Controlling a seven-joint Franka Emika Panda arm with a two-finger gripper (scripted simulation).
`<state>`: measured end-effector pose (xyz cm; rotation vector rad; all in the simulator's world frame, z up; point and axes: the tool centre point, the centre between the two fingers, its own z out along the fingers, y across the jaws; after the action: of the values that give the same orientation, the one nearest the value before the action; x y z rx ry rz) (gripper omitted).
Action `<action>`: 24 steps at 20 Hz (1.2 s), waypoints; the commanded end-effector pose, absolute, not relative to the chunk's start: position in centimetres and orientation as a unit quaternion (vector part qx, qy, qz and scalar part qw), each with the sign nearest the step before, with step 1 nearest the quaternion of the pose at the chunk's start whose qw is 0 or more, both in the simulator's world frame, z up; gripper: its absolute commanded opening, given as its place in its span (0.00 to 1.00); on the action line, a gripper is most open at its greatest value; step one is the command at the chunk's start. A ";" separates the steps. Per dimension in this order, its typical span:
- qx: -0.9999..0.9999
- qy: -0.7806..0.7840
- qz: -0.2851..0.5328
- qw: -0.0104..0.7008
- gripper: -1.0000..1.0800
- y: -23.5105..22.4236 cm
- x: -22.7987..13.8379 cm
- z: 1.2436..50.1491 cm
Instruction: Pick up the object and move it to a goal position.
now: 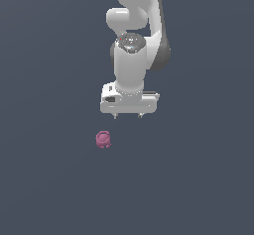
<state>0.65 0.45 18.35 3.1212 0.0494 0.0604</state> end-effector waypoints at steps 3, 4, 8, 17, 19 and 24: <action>1.000 0.015 0.020 0.009 0.96 0.4 0.7 18.4; 1.000 0.014 0.021 0.008 0.96 0.3 0.6 18.5; 1.000 0.006 0.026 0.003 0.96 -0.1 0.5 19.3; 1.000 0.006 0.026 0.002 0.96 -0.5 0.7 19.2; 1.000 0.010 0.025 0.003 0.96 -0.9 0.9 18.8; 1.000 0.024 0.020 0.003 0.96 -2.9 1.8 17.0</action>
<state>1.54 -2.16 17.66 3.1343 0.0609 0.0684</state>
